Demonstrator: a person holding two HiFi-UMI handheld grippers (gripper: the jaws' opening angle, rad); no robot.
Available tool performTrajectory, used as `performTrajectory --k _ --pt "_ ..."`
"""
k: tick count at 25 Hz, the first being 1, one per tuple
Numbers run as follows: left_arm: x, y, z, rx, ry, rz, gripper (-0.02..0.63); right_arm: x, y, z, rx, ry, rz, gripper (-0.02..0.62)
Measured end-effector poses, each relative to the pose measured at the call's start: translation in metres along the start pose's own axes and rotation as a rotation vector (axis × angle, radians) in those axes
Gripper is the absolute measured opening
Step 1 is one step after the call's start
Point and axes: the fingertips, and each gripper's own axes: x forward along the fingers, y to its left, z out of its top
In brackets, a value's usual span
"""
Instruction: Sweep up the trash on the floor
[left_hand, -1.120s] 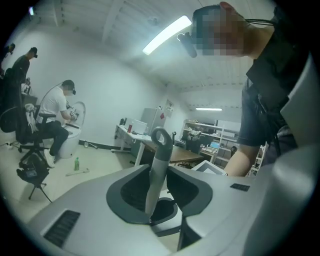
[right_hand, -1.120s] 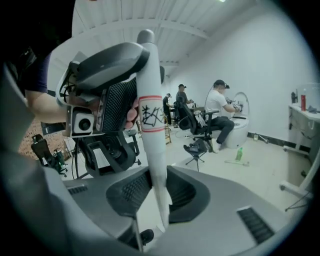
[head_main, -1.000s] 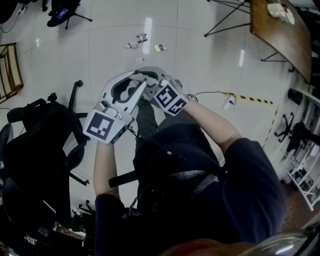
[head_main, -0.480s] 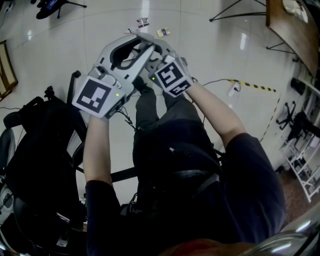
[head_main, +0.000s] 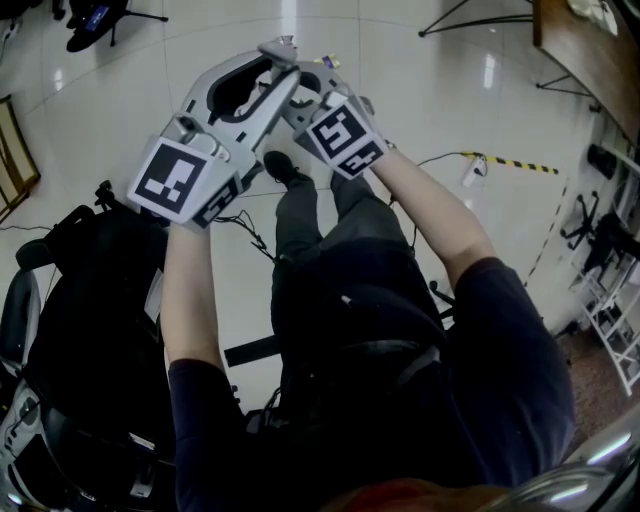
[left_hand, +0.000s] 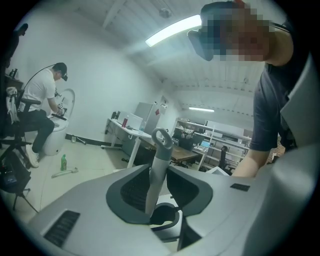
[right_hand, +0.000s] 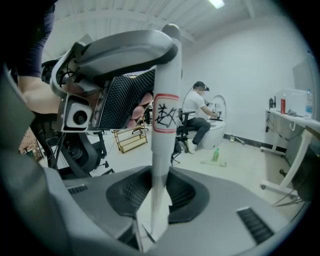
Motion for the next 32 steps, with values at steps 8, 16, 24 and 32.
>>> performTrajectory --k 8,16,24,32 --pt "0.007 0.002 0.013 0.024 -0.026 -0.007 0.106 0.001 -0.018 0.013 0.040 -0.023 -0.031 0.106" --pt "0.012 0.005 0.020 0.022 -0.027 0.015 0.106 0.003 -0.025 0.019 0.044 -0.038 -0.014 0.106" --pt "0.011 0.009 0.025 0.038 -0.012 0.035 0.106 0.007 -0.029 0.026 0.066 -0.063 0.015 0.107" --pt "0.008 0.004 0.023 0.076 0.010 0.041 0.107 0.006 -0.029 0.028 0.063 -0.066 0.012 0.109"
